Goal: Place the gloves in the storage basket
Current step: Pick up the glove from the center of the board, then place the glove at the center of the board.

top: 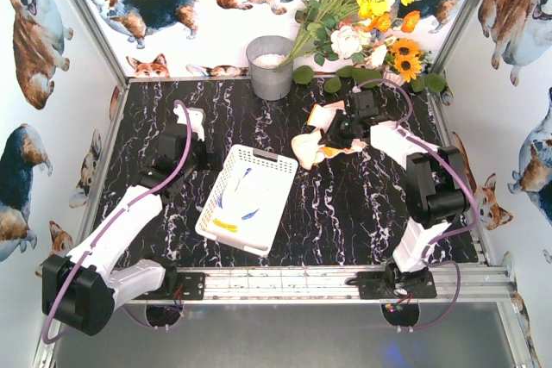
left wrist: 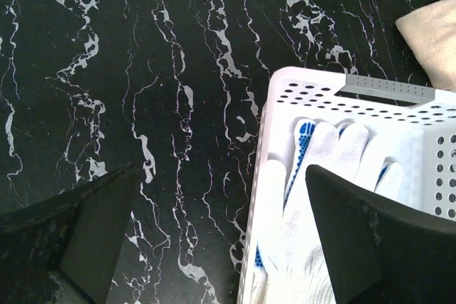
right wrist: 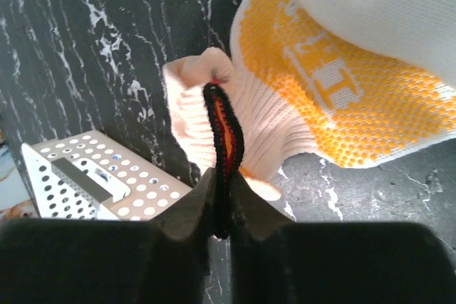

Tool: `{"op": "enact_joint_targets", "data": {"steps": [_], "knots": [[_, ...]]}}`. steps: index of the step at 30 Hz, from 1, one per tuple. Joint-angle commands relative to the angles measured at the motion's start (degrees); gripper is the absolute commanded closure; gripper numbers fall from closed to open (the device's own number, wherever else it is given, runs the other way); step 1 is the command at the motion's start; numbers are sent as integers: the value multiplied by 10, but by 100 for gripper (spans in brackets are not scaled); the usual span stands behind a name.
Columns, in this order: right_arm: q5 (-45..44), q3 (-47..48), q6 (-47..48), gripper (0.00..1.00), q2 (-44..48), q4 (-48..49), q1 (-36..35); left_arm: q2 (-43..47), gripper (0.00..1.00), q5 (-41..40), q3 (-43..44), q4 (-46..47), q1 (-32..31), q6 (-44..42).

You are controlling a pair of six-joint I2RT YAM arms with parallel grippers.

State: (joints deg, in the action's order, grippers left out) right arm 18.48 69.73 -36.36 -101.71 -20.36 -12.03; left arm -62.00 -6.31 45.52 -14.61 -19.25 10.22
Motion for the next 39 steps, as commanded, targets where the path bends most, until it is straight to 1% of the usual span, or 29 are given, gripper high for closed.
{"op": "enact_joint_targets", "data": {"steps": [1,3,10,13,15,17,19,22,24,25,28,30,32,36,39], "knots": [[34,35,10,97,45,26,0,16,4,10,8,3,8,-11],[33,44,23,100,79,4,0,20,4,25,16,-4,8,-15],[29,75,32,100,211,-129,0,37,5,115,62,-11,6,-7],[28,78,33,100,267,-178,0,36,6,143,82,-5,-9,9],[25,72,32,100,300,-201,0,32,7,149,93,7,-31,25],[38,53,25,100,335,-199,0,26,7,151,100,28,-64,47],[54,47,28,100,362,-210,0,17,7,139,108,48,-105,58],[63,49,47,100,388,-255,0,-4,7,116,123,62,-159,67],[52,46,66,100,400,-286,0,-17,7,109,127,67,-181,78],[31,48,72,100,403,-306,0,-21,7,109,127,73,-189,84],[-10,46,66,100,416,-349,0,-22,8,113,118,90,-210,100],[-29,36,46,100,433,-351,0,-16,8,102,111,96,-227,107],[-57,13,1,100,450,-342,0,-7,8,89,97,100,-236,118],[-78,-66,-100,100,491,-256,-16,11,8,73,59,118,-240,152],[-95,-94,-150,100,496,-195,-49,22,8,65,49,116,-244,163]]}}
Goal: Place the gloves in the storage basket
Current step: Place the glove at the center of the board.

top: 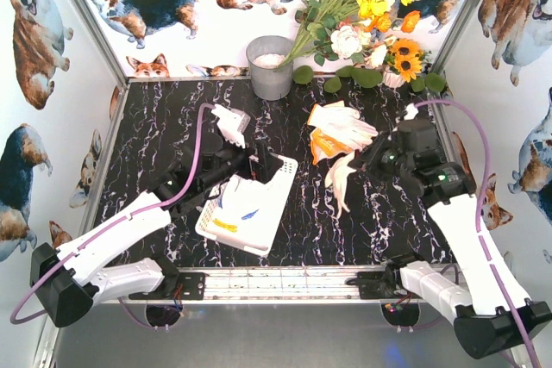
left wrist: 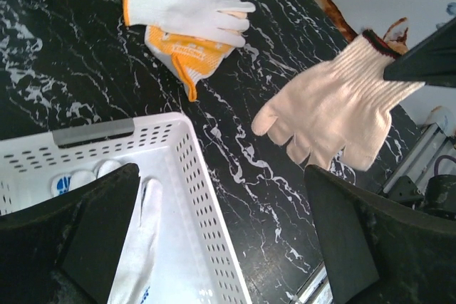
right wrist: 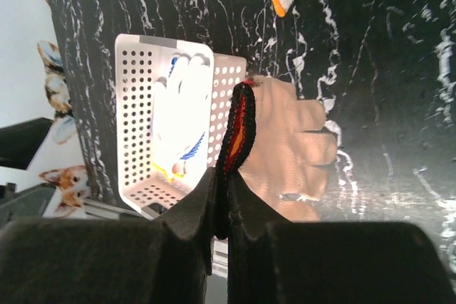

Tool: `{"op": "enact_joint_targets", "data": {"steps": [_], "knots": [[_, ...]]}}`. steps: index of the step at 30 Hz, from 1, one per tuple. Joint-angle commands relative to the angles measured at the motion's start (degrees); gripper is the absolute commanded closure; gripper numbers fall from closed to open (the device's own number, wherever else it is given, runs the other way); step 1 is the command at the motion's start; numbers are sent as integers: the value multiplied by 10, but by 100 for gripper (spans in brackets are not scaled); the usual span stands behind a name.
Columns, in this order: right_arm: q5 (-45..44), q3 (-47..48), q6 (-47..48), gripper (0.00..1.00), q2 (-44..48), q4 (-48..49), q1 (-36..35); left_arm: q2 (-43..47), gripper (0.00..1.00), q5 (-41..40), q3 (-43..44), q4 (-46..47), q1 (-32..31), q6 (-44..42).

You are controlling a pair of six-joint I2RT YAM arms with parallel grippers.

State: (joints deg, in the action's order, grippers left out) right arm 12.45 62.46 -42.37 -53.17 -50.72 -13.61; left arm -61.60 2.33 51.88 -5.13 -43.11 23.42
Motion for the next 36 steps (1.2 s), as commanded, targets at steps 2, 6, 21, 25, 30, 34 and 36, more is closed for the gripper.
{"op": "enact_joint_targets", "data": {"steps": [2,6,21,25,30,34,36], "knots": [[-44,-19,-111,100,-6,122,-61,25,8,-32,-15,9,-7,30],[-53,-13,-127,100,-35,128,-104,38,8,-48,-18,-7,-7,26],[-281,-252,-158,100,-7,116,-106,2,9,-44,-9,-12,-30,32],[-267,-237,-131,45,-5,52,-110,-23,9,-57,0,-13,-56,40],[-319,-179,-84,16,16,-50,-110,-34,9,-84,3,-15,-72,61],[-266,-167,34,22,42,23,-110,-13,7,-119,-4,-24,-72,69],[-161,-180,97,28,19,91,-109,-3,6,-135,-8,-28,-72,68]]}}
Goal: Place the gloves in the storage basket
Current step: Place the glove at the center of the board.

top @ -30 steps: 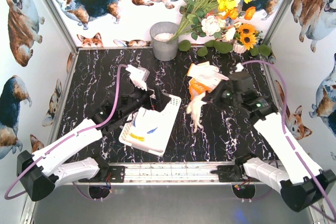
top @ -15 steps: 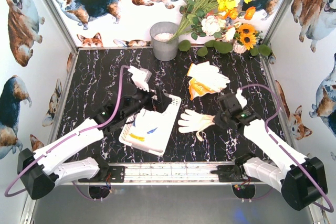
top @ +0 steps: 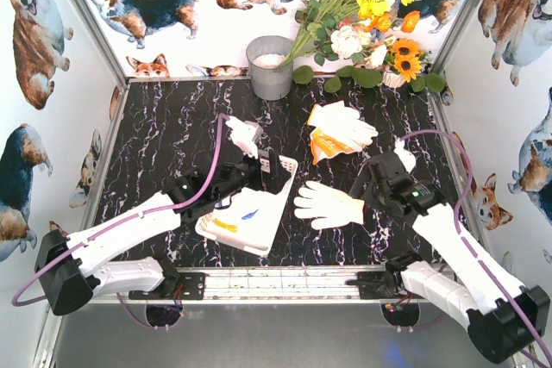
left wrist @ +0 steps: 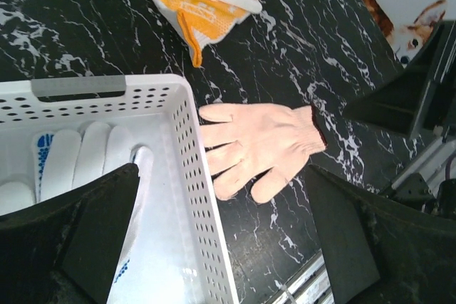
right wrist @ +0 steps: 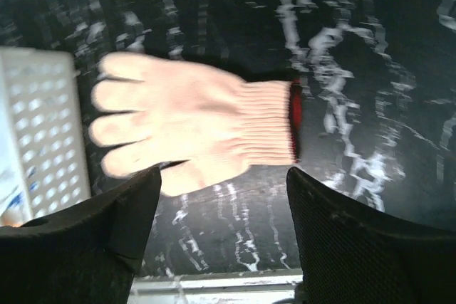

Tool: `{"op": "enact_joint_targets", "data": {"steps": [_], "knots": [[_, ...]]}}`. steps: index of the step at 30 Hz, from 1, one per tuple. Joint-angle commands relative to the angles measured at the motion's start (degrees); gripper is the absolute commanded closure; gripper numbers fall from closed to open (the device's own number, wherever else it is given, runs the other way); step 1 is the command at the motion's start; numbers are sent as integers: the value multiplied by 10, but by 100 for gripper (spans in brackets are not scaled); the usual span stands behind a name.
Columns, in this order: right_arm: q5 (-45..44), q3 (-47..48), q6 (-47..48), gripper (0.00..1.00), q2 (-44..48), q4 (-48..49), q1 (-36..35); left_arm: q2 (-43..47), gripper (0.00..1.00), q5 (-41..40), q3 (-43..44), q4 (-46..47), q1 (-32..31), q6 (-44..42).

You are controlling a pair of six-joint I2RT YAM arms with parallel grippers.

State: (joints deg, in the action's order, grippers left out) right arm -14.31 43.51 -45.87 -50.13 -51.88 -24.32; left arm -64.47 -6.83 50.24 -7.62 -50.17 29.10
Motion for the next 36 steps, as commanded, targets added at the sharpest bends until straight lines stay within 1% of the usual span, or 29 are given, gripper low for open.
{"op": "enact_joint_targets", "data": {"steps": [1,2,4,6,9,11,15,18,21,24,27,32,34,36], "knots": [[160,7,148,30,-35,131,-1,28,6,-49,9,-7,-1,9],[215,8,155,33,-70,152,-2,30,6,-53,11,-15,-1,7],[302,23,162,46,-141,179,-2,32,6,-58,18,-29,-1,4],[352,40,176,53,-207,215,-2,38,5,-60,20,-39,-1,6],[368,70,197,63,-274,250,-2,51,5,-64,11,-44,-1,13],[372,92,210,67,-322,256,-2,62,5,-69,4,-46,-1,19],[364,111,220,69,-392,274,6,76,5,-79,-9,-51,-1,30],[346,103,217,69,-420,291,23,81,5,-85,-11,-57,-1,32],[313,84,200,69,-425,297,49,83,5,-90,-10,-63,-1,27],[273,55,169,69,-411,292,71,81,5,-93,-9,-69,-1,19],[186,34,118,68,-387,252,74,76,5,-91,-8,-71,-1,15],[86,-12,40,68,-319,196,74,71,4,-86,-11,-64,-1,13],[35,-22,15,65,-279,159,75,71,4,-85,-12,-64,-1,10],[6,-35,-1,62,-251,128,79,74,4,-85,-14,-62,-1,10]]}}
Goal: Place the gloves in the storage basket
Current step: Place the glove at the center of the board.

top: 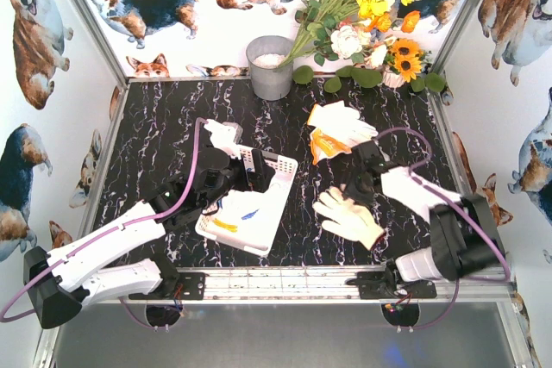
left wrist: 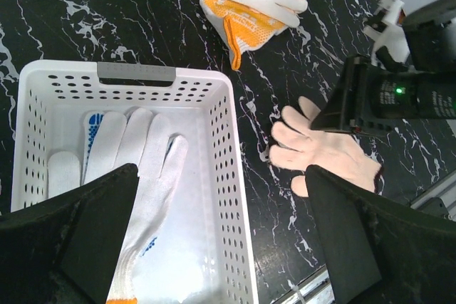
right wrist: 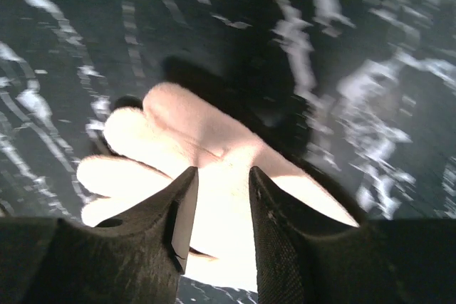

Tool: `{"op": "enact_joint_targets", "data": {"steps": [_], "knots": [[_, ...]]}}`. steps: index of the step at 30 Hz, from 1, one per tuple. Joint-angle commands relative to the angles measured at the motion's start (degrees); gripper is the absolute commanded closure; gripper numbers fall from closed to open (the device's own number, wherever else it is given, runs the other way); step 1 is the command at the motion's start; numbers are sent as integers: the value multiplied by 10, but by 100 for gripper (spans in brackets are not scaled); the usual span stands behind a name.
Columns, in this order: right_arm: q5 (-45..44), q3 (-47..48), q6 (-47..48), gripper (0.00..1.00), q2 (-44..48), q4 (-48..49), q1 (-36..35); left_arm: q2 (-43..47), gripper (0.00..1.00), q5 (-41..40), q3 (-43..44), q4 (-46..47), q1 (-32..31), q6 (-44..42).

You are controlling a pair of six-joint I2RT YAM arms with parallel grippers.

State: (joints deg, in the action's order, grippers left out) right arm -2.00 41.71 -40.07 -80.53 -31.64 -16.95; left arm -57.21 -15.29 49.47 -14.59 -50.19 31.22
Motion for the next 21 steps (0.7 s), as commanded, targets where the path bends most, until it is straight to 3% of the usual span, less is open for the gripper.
{"op": "enact_joint_targets", "data": {"steps": [1,6,11,17,21], "knots": [[-119,-24,-63,61,64,-79,10,3,4,-1,-9,9,-1,-12],[-94,-36,-37,60,95,-95,22,9,4,-1,-14,11,-1,-17],[-15,-7,70,44,108,-121,7,21,4,-9,-23,8,-1,-19],[-49,47,114,37,38,-183,-97,22,4,-11,-26,13,-1,-19],[-60,66,138,33,-17,-193,-114,23,4,-10,-22,12,-1,-19]]}}
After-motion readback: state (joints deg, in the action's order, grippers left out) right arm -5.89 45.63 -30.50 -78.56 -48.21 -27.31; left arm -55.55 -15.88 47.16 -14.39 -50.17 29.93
